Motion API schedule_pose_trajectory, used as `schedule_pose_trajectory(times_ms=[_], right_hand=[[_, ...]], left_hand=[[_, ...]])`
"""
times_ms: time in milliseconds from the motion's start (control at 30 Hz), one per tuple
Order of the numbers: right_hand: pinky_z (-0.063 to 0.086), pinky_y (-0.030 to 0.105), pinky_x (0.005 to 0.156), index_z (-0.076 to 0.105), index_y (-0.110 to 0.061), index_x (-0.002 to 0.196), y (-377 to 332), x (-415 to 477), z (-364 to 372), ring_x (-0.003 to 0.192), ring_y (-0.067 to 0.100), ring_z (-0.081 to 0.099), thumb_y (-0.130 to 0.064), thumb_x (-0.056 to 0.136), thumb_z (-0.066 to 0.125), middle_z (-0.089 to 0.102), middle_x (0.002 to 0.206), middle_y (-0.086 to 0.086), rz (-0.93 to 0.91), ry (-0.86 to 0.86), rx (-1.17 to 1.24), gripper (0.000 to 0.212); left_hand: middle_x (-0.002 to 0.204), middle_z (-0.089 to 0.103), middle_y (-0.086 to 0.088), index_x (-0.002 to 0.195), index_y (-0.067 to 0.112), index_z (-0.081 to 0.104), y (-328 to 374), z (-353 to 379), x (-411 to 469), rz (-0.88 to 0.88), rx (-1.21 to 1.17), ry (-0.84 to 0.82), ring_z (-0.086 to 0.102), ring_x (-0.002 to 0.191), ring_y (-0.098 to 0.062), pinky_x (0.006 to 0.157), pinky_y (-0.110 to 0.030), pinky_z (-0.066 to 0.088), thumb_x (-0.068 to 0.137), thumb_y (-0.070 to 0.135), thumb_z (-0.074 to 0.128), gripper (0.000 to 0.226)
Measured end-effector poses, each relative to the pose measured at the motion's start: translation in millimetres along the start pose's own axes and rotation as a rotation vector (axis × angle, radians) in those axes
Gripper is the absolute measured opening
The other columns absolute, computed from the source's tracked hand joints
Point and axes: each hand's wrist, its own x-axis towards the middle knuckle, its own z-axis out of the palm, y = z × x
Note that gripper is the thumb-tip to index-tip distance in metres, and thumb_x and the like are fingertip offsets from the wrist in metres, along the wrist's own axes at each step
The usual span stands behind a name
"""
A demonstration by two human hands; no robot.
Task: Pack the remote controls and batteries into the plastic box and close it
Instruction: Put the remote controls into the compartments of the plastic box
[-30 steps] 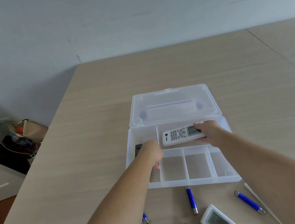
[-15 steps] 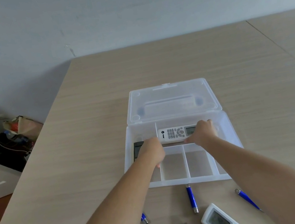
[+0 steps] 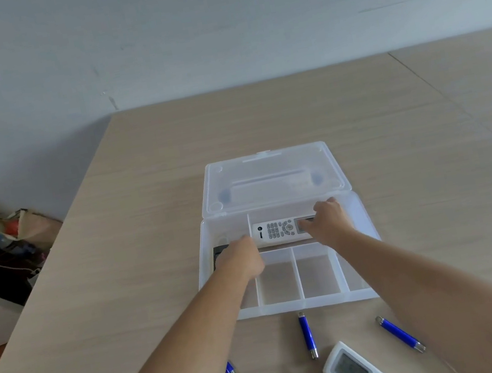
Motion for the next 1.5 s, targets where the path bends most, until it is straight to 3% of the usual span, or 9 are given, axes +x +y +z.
schedule_pose_trajectory(times_ms=[133,300,533,767,900,1100,1233,1400,1500], right_hand=[[0.044,0.032,0.070,0.066,-0.008,0.098,17.4,-19.9,-35.1,0.101,0.030,0.056,-0.022,0.090,0.048,0.058,0.112,0.011,-0.100,0.277,0.092,0.024],[0.034,0.029,0.066,0.064,-0.006,0.087,79.8,-65.0,-66.8,0.078,0.028,0.051,-0.017,0.086,0.048,0.064,0.093,0.014,0.031,0.443,0.145,0.019],[0.045,0.029,0.062,0.060,-0.014,0.103,158.1,-131.5,-46.1,0.078,0.021,0.056,-0.044,0.077,0.058,0.063,0.094,0.003,0.225,0.036,-0.099,0.039],[0.055,0.038,0.078,0.052,-0.013,0.114,171.6,-147.9,-21.9,0.102,0.026,0.056,-0.045,0.068,0.072,0.056,0.114,0.008,0.186,-0.080,-0.183,0.059],[0.052,0.033,0.065,0.055,-0.009,0.103,178.4,-148.3,-27.7,0.081,0.024,0.060,-0.025,0.072,0.069,0.063,0.099,0.008,0.203,-0.103,-0.086,0.037],[0.050,0.031,0.062,0.062,-0.004,0.095,194.7,-137.3,-66.9,0.065,0.022,0.059,-0.028,0.077,0.074,0.062,0.074,0.006,0.278,-0.189,0.370,0.033],[0.048,0.029,0.055,0.059,-0.010,0.071,154.0,-124.3,-103.3,0.052,0.023,0.057,-0.027,0.085,0.062,0.061,0.065,0.010,0.202,-0.106,0.612,0.022],[0.042,0.035,0.063,0.058,-0.012,0.074,90.5,-97.1,-121.5,0.066,0.024,0.054,-0.031,0.082,0.056,0.058,0.072,0.014,0.074,0.026,0.625,0.021],[0.053,0.044,0.071,0.062,-0.010,0.080,61.1,-79.7,-118.8,0.073,0.026,0.060,-0.023,0.084,0.057,0.064,0.081,0.014,0.027,0.085,0.640,0.015]], left_hand=[[0.125,0.053,-0.006,0.133,0.015,0.038,28.6,-8.3,-27.5,0.292,0.153,0.333,0.057,0.112,-0.028,0.082,-0.039,0.048,0.087,0.042,0.059,0.057],[0.126,0.058,-0.004,0.128,0.017,0.052,76.6,32.4,-80.8,0.702,0.299,0.003,0.057,0.115,-0.026,0.084,-0.032,0.044,0.084,0.033,0.063,0.048],[0.129,0.050,-0.007,0.129,0.015,0.050,71.3,106.5,-95.2,0.871,0.919,-0.152,0.048,0.119,-0.024,0.095,-0.037,0.041,0.068,0.050,0.078,0.076],[0.128,0.052,-0.008,0.126,0.012,0.050,71.8,120.9,-91.7,0.861,0.910,-0.131,0.049,0.121,-0.025,0.094,-0.036,0.040,0.072,0.034,0.080,0.065],[0.124,0.051,-0.008,0.123,0.010,0.055,69.6,124.9,-91.6,0.856,0.894,-0.087,0.048,0.117,-0.024,0.093,-0.035,0.040,0.074,0.043,0.076,0.064],[0.089,0.058,0.000,0.089,0.015,0.063,73.6,99.1,-98.6,0.706,0.146,-0.320,0.053,0.083,-0.017,0.070,-0.028,0.039,0.071,0.027,0.081,0.028],[0.082,0.069,0.000,0.080,0.019,0.070,68.7,59.5,-98.0,0.576,-0.516,-0.522,0.063,0.085,-0.016,0.086,-0.032,0.049,0.069,0.018,0.082,0.016],[0.072,0.072,-0.002,0.089,0.013,0.065,38.9,17.0,-91.5,0.388,-1.091,-0.482,0.069,0.067,-0.017,0.066,-0.029,0.056,0.081,0.036,0.067,0.025],[0.070,0.066,-0.002,0.095,0.016,0.062,21.4,-6.8,-82.0,0.138,-1.104,-0.358,0.063,0.058,-0.015,0.059,-0.025,0.053,0.089,0.054,0.054,0.039]])
